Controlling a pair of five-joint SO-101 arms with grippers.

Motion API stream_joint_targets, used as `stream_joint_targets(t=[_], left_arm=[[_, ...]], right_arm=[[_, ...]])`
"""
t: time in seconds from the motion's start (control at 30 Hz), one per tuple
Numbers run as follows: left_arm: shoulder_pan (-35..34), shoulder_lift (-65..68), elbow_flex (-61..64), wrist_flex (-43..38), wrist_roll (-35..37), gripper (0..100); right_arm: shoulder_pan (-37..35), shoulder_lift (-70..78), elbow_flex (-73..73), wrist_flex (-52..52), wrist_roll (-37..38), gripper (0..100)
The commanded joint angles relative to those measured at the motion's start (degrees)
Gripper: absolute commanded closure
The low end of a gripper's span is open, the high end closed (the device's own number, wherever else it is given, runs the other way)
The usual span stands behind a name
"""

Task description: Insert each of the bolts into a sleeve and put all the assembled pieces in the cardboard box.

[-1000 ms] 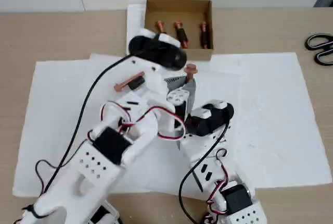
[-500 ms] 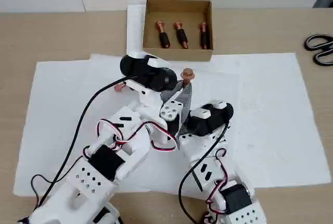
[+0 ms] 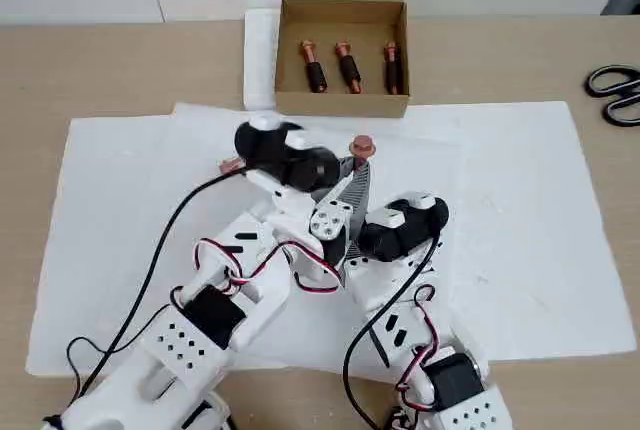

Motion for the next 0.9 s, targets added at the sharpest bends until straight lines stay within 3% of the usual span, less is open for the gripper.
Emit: stream_joint_targets(t=[0.0, 0.87], left_arm=[[0.0, -2.2, 0.4, -4.1, -0.4, 99], [0.4, -2.2, 3.9, -4.3, -0.1, 99]], right_arm=[[-0.3, -0.8, -0.6, -0.9, -0.7, 99.5], [-0.1, -0.8, -0.6, -0.9, -0.7, 99.5]])
